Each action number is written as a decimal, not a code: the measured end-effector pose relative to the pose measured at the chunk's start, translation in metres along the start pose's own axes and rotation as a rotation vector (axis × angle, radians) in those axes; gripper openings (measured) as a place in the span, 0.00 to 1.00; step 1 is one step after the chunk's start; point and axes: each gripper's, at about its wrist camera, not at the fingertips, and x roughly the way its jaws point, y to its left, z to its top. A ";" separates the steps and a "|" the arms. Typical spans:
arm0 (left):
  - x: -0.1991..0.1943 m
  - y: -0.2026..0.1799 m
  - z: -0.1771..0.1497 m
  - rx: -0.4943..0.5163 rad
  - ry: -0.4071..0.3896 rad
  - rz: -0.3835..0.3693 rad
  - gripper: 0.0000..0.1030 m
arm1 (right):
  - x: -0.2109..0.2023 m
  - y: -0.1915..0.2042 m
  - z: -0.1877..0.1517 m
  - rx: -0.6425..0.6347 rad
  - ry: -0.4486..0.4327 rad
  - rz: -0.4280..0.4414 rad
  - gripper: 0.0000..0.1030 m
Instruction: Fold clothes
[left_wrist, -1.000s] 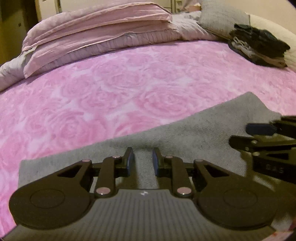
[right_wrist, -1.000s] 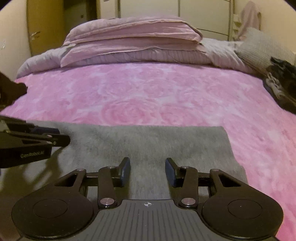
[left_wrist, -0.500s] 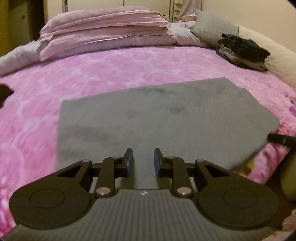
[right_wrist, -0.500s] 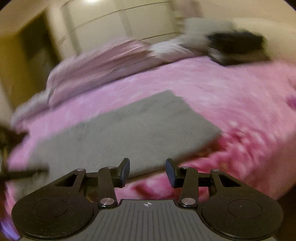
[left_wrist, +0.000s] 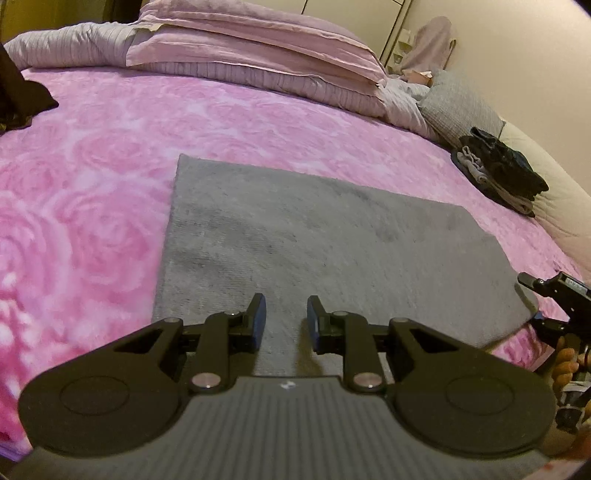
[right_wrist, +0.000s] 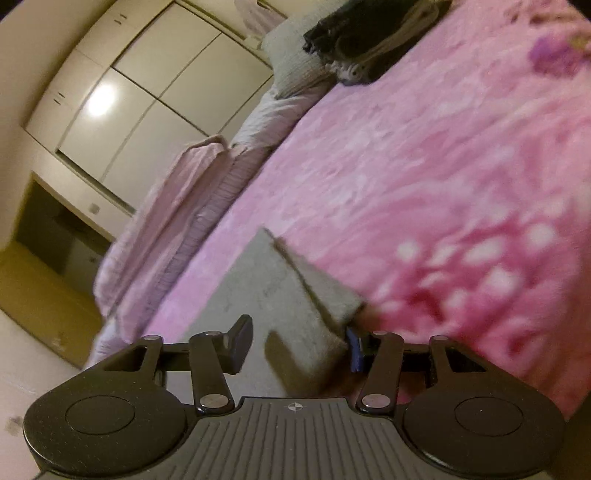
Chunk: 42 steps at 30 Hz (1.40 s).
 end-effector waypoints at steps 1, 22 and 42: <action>0.001 0.000 0.001 -0.009 0.000 -0.003 0.19 | 0.000 0.001 -0.001 -0.011 0.003 0.006 0.47; -0.014 0.042 0.001 -0.178 -0.007 -0.067 0.13 | 0.017 0.106 -0.013 -0.439 0.058 -0.314 0.08; -0.083 0.169 -0.026 -0.384 -0.047 0.007 0.12 | 0.049 0.248 -0.355 -1.904 0.045 0.024 0.09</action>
